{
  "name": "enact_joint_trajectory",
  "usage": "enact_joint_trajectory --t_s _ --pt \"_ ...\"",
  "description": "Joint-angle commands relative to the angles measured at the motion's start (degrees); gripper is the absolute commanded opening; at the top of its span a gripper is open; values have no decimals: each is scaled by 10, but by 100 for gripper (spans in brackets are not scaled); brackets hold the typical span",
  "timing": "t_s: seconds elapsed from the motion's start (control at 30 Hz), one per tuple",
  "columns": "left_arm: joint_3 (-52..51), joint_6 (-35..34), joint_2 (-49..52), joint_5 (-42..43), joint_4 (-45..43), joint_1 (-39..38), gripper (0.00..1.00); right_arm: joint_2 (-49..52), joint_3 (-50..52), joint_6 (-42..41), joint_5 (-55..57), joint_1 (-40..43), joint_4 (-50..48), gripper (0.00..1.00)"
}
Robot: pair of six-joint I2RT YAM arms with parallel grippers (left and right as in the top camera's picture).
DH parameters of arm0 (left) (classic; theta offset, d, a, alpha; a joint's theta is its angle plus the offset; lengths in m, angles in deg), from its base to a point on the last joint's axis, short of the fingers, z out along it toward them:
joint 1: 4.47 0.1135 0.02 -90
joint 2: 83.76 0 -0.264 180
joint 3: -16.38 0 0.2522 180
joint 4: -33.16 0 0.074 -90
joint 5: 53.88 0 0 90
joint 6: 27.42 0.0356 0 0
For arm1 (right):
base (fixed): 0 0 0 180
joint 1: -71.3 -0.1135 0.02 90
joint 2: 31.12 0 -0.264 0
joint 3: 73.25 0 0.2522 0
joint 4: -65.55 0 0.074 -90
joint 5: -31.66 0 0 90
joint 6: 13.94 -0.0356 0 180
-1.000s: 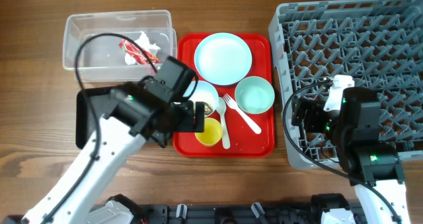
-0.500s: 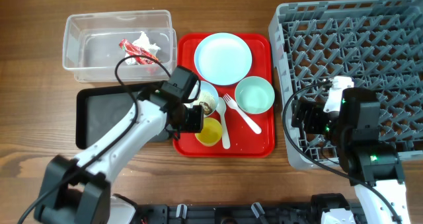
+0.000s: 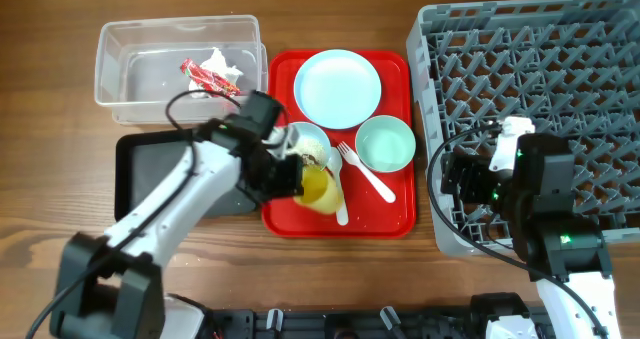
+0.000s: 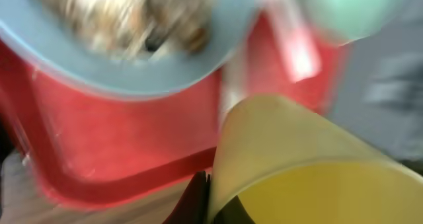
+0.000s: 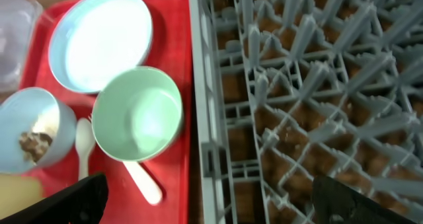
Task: Sort waste into correct bins and load items into the dishwasher rack
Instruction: 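Grasp the yellow cup with the left gripper and lift it, then bring the yellow cup toward the right gripper and grasp it with right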
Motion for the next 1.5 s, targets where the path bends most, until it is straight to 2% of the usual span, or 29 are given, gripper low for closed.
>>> enact_joint_trajectory --t_s 0.0,0.1,0.23,0.37,0.47,0.67,0.87,0.97,1.47 --pt "34 21 -34 209 -69 88 4 9 -12 13 -108 -1 -44 100" --pt "34 -47 -10 331 -189 135 4 47 -12 62 -341 -1 -93 100" --pt "34 -123 32 430 -319 135 4 116 -12 62 -525 -1 -148 100" --pt "34 -176 66 475 -396 127 4 187 -12 64 -647 -1 -235 100" --pt "34 -193 73 481 -406 116 4 237 -12 53 -724 -1 -320 100" --pt "34 -217 73 481 -436 84 4 330 -12 -19 -799 -2 -468 100" --pt "34 -226 73 474 -440 56 4 346 -12 -114 -817 -2 -606 100" --pt "34 -228 73 468 -440 47 4 346 -12 -154 -816 -3 -640 100" --pt "34 -231 73 459 -442 40 4 346 -12 -179 -796 -29 -685 96"
